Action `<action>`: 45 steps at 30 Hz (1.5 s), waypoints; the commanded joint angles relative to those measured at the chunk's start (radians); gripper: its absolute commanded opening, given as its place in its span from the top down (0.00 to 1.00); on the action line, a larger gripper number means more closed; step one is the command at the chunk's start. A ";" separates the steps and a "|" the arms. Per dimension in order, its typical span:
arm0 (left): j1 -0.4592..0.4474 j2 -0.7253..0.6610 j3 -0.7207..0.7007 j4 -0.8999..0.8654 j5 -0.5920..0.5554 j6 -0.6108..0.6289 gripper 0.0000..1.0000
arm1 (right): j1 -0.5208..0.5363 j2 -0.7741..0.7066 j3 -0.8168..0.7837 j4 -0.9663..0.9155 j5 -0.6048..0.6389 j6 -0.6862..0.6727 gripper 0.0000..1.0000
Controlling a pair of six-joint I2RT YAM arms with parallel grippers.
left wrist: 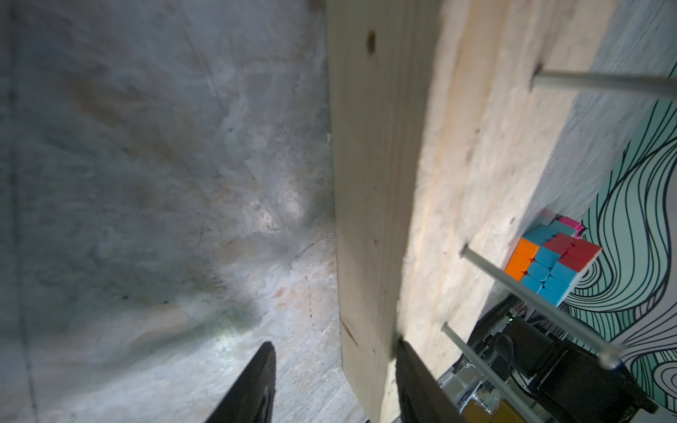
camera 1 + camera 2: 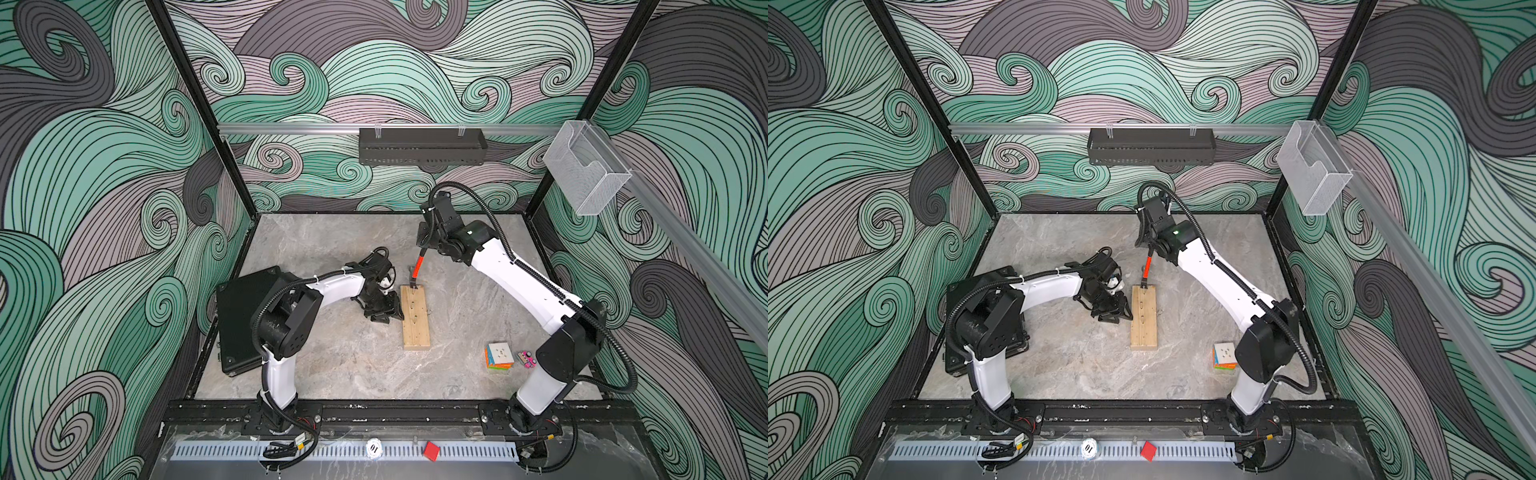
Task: Use a claw hammer to pull out a nail
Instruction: Remove the nail from the mounting plate.
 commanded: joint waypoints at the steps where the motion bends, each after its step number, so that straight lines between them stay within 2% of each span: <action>1: 0.001 0.053 0.003 -0.086 -0.099 0.013 0.50 | 0.008 0.017 0.034 -0.084 -0.079 0.013 0.96; 26: -0.009 0.069 0.012 -0.097 -0.097 0.018 0.49 | 0.009 0.021 0.240 -0.139 -0.089 -0.082 0.96; 45: -0.012 0.076 0.016 -0.103 -0.094 0.018 0.49 | 0.009 0.044 0.409 -0.138 -0.038 -0.175 0.96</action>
